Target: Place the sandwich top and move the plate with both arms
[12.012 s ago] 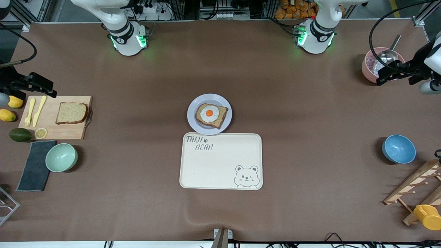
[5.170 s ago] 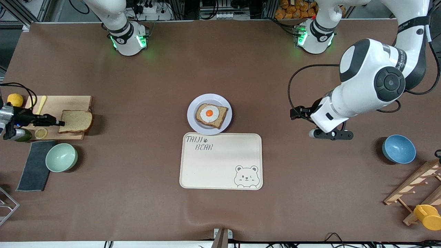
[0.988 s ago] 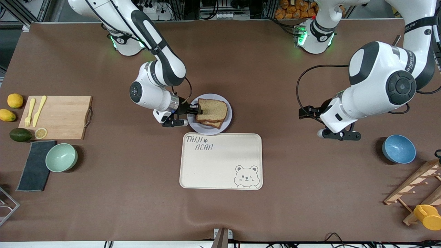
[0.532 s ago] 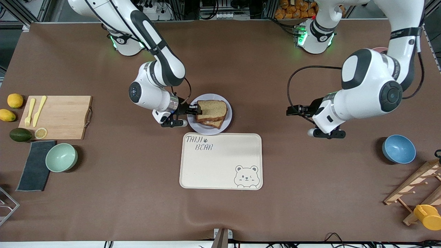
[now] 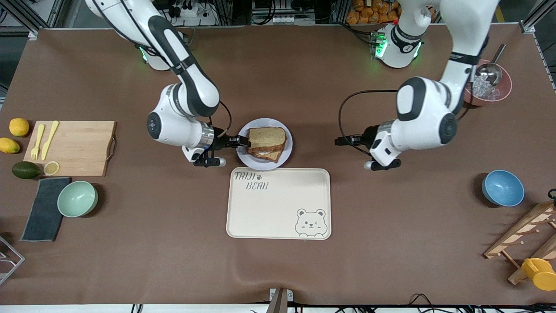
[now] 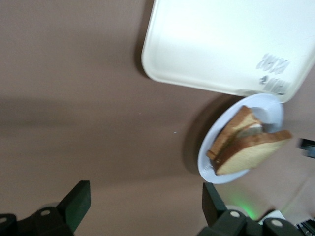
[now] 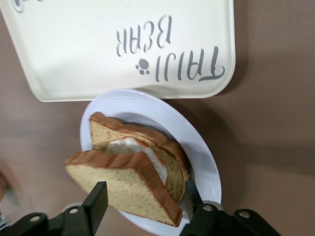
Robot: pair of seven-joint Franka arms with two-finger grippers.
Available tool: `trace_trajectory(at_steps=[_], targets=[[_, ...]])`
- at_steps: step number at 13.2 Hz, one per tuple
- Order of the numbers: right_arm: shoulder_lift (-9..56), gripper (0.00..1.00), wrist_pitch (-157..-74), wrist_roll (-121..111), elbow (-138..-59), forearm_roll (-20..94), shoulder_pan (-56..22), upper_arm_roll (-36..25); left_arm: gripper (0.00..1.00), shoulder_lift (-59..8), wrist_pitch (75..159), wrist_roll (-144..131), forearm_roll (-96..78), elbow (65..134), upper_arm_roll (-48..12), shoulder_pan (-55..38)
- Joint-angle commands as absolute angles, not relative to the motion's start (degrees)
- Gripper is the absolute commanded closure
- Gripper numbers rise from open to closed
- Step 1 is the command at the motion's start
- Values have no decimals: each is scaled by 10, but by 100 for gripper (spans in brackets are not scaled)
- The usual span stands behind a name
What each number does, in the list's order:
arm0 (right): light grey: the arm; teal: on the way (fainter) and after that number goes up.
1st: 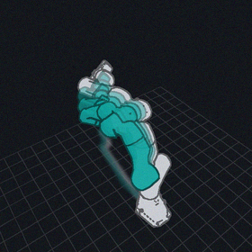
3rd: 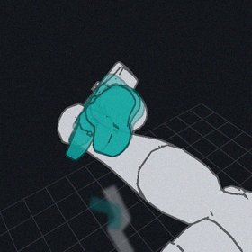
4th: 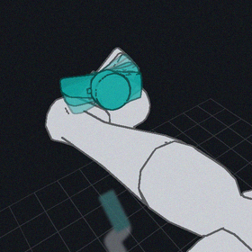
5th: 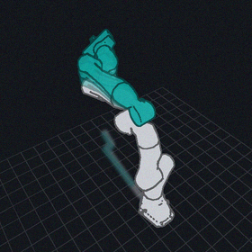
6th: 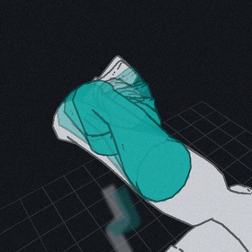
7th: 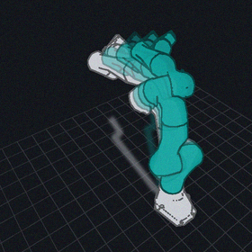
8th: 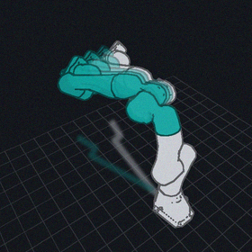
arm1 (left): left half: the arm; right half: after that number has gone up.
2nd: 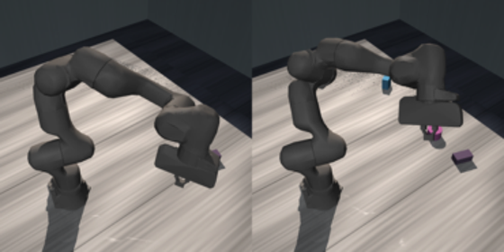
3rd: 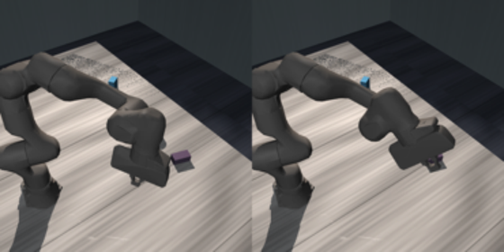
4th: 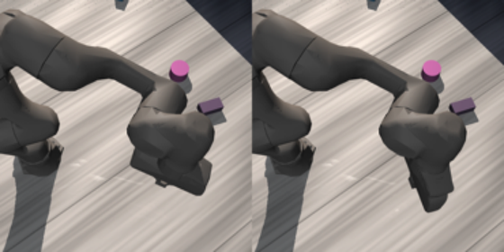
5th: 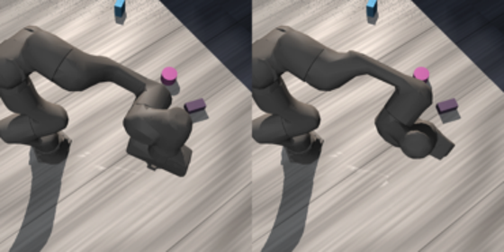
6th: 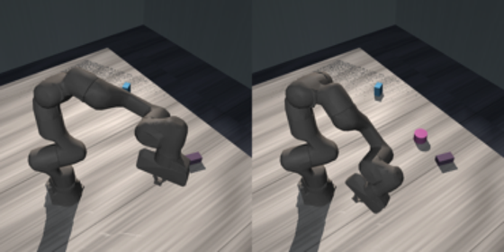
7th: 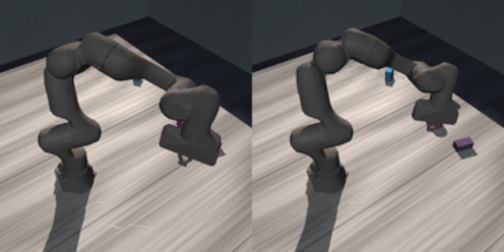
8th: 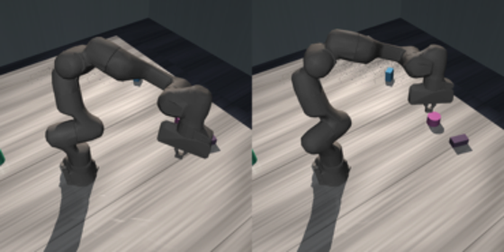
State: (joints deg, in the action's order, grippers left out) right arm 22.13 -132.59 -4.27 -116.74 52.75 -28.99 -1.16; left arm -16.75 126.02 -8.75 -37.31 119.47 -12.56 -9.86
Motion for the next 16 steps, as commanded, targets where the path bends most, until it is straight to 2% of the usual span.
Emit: trace_trajectory(at_steps=[1,5,10,11,12,13,14,15,16], targets=[[210,27,-1289,-46,-1145,525,-254,-16,0,-181,1305,-67,-437,1230,-136,-112],[214,27,-1202,-43,-1073,460,-176,-18,0,-217,1376,168,-696,1273,-158,-126],[212,27,-1180,-44,-1034,370,-106,-19,0,-293,1394,410,-923,1262,-158,-153],[211,26,-1169,-47,-1022,349,-84,-19,3,-301,1394,425,-947,1253,-158,-160],[212,25,-1147,-47,-1000,318,-67,-19,12,-309,1394,435,-975,1245,-158,-168],[212,23,-1130,-48,-981,279,-52,-19,18,-312,1394,459,-995,1245,-158,-170],[212,1,-1125,-50,-965,235,-38,-18,25,-322,1393,485,-1013,1238,-159,-170],[211,0,-1122,-63,-954,203,-20,-16,30,-326,1390,497,-1030,1235,-160,-169],[210,0,-1111,-93,-939,186,-5,-14,31,-327,1387,500,-1044,1231,-162,-169]])
